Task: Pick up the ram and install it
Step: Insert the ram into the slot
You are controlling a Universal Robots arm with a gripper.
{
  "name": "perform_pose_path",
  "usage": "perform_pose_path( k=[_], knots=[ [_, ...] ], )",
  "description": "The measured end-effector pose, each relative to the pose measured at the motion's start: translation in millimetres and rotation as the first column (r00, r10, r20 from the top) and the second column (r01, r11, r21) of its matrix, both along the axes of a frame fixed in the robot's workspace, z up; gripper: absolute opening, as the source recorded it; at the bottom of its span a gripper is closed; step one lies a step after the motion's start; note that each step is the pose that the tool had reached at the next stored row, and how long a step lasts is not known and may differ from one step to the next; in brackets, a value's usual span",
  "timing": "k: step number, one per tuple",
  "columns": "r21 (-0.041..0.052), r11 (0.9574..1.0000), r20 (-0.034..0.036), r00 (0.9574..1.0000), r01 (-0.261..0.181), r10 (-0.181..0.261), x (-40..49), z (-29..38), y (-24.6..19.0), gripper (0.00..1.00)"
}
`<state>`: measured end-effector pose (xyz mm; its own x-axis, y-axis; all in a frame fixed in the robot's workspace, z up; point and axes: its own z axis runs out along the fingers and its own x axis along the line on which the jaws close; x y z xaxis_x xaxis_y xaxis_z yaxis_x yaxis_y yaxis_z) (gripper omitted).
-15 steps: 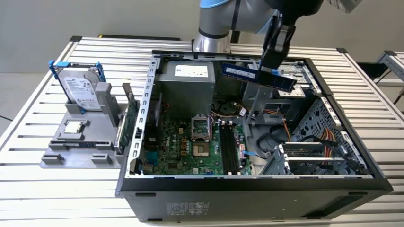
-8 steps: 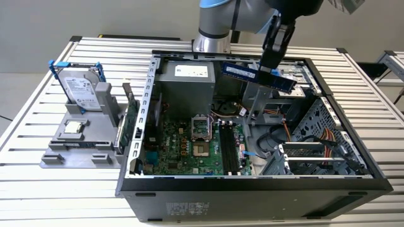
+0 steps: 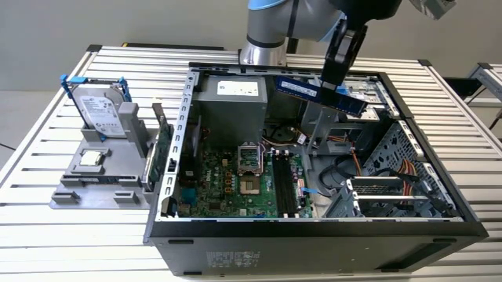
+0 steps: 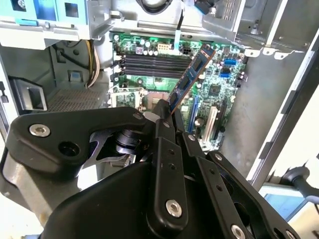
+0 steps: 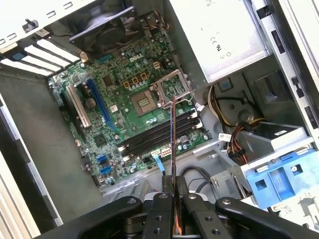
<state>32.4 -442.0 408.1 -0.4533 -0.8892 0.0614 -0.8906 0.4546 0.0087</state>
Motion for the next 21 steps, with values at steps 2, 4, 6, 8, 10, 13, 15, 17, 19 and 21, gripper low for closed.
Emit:
perform_pose_path(
  k=[2,4,6,8,10,13,15,17,19,21],
  knots=[
    [0.0000,1.0000,0.0000,1.0000,0.008,-0.008,0.0,0.0,0.0,0.00],
    [-0.0001,0.9999,0.0000,0.9999,0.014,-0.014,0.0,0.0,0.0,0.00],
    [-0.0013,0.9998,0.0000,0.9998,0.018,-0.018,0.0,0.0,0.2,0.00],
    [-0.0041,0.9998,0.0000,0.9998,0.019,-0.019,0.1,0.0,0.3,0.00],
    [-0.0046,0.9998,0.0001,0.9998,0.022,-0.022,0.0,0.0,0.3,0.00],
    [-0.0051,0.9994,0.0001,0.9994,0.034,-0.034,0.0,0.0,0.4,0.00],
    [-0.0051,0.9989,0.0001,0.9989,0.046,-0.046,0.0,0.0,0.4,0.00],
    [-0.0051,0.9983,0.0001,0.9984,0.057,-0.057,0.0,0.0,0.4,0.00],
    [-0.0051,0.9976,0.0001,0.9976,0.069,-0.069,0.0,0.0,0.4,0.00],
    [-0.0051,0.9970,0.0001,0.9970,0.077,-0.077,0.0,0.0,0.4,0.00]
  ],
)
